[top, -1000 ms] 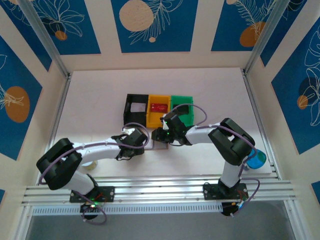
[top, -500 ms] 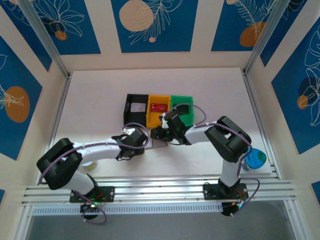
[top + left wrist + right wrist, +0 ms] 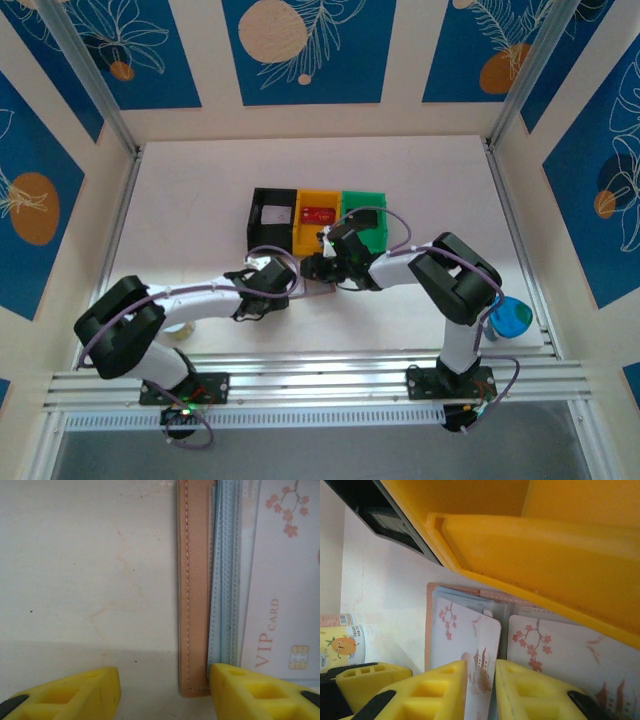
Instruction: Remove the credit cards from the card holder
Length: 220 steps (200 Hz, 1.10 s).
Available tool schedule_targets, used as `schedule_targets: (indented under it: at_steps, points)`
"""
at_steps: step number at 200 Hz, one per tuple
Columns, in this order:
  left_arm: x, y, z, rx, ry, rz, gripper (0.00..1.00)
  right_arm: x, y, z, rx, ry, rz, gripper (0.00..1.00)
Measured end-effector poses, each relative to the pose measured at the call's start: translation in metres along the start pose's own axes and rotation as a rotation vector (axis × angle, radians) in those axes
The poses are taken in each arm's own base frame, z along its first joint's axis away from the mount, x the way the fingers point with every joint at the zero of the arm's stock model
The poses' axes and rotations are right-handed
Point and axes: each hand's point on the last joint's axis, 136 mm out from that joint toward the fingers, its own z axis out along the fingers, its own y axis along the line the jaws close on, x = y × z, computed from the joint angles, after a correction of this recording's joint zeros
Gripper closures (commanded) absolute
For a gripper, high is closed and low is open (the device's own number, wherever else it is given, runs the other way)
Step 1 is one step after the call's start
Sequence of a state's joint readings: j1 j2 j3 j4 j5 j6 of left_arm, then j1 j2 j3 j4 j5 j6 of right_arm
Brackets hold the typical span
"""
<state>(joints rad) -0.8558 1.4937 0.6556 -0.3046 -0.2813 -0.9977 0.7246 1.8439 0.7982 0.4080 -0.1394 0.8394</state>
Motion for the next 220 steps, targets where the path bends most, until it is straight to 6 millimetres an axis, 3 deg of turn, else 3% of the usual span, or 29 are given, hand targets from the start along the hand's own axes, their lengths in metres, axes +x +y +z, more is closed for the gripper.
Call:
schedule_targets:
  at_steps: [124,220]
  points:
    - [0.0,0.0,0.0,-0.004,-0.005,0.006,0.48,0.006,0.004,0.001,-0.063,-0.015,-0.047,0.83]
    - [0.001,0.0,0.0,-0.005,-0.004,0.008,0.48,0.018,-0.002,-0.01,-0.068,-0.022,-0.033,0.97]
